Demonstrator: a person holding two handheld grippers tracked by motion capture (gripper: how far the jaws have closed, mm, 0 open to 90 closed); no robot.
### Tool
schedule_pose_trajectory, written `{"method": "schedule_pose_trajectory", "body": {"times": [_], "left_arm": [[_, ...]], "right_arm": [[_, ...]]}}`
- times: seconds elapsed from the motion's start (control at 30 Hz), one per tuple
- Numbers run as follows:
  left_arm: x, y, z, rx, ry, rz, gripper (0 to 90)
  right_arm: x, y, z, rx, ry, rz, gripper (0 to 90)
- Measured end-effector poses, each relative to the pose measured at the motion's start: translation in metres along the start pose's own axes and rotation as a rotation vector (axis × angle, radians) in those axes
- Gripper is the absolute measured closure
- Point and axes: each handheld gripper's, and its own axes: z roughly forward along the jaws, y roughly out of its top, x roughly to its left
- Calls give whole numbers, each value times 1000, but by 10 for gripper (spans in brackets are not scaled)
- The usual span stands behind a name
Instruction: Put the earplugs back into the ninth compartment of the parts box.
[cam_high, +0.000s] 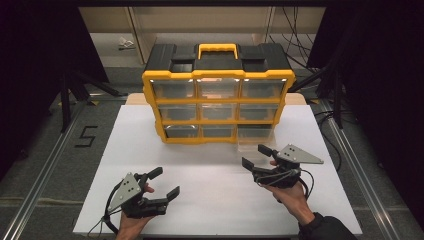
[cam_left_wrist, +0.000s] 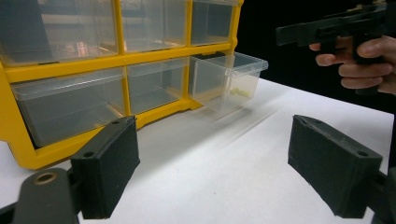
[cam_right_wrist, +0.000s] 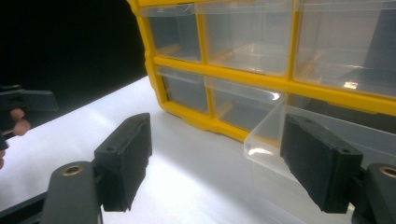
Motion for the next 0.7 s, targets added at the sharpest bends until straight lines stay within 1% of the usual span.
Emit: {"method": "schedule_pose_trajectory", "body": {"times": [0.13, 0.27, 0.53, 0.7], "left_arm": [[0, 0, 0, 3, -2, -1, 161], [-1, 0, 1, 5, -3, 1, 161], [0, 0, 0, 3, -3, -2, 161], [0, 0, 1, 4, -3, -3, 161]], "right_arm": [[2, -5, -8, -18, 7, 10, 251], [5, -11, -12, -25, 8, 9, 245], [9, -20, -17, -29, 1, -14, 237], [9, -22, -19, -28, 1, -13, 231]]}}
